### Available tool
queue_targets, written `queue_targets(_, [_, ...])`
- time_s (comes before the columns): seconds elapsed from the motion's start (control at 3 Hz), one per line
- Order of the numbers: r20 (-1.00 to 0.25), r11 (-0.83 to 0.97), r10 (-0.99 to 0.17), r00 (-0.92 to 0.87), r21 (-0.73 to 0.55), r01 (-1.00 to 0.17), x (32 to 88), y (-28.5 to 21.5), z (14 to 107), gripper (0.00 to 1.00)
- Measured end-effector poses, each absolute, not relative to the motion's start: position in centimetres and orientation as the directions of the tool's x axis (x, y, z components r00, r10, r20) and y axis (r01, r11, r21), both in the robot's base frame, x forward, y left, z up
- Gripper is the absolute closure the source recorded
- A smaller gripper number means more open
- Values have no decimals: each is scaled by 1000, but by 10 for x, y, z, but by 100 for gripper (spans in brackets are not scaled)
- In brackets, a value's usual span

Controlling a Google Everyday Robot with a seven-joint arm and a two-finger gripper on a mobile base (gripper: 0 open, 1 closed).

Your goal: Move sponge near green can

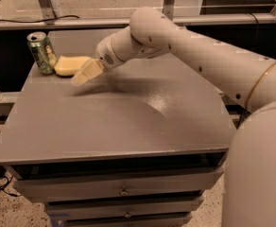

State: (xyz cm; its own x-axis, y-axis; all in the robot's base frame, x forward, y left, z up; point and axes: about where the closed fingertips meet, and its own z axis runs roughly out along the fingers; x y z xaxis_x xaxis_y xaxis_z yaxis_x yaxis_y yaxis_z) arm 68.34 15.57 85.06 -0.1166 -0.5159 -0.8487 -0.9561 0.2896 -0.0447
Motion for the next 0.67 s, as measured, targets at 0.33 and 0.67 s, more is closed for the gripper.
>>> queue_targets(0.33, [-892, 305, -431, -137, -2, -952, 668, 121, 854, 0])
queue_targets(0.67, [-920, 343, -370, -125, -10, -939, 662, 58, 868, 0])
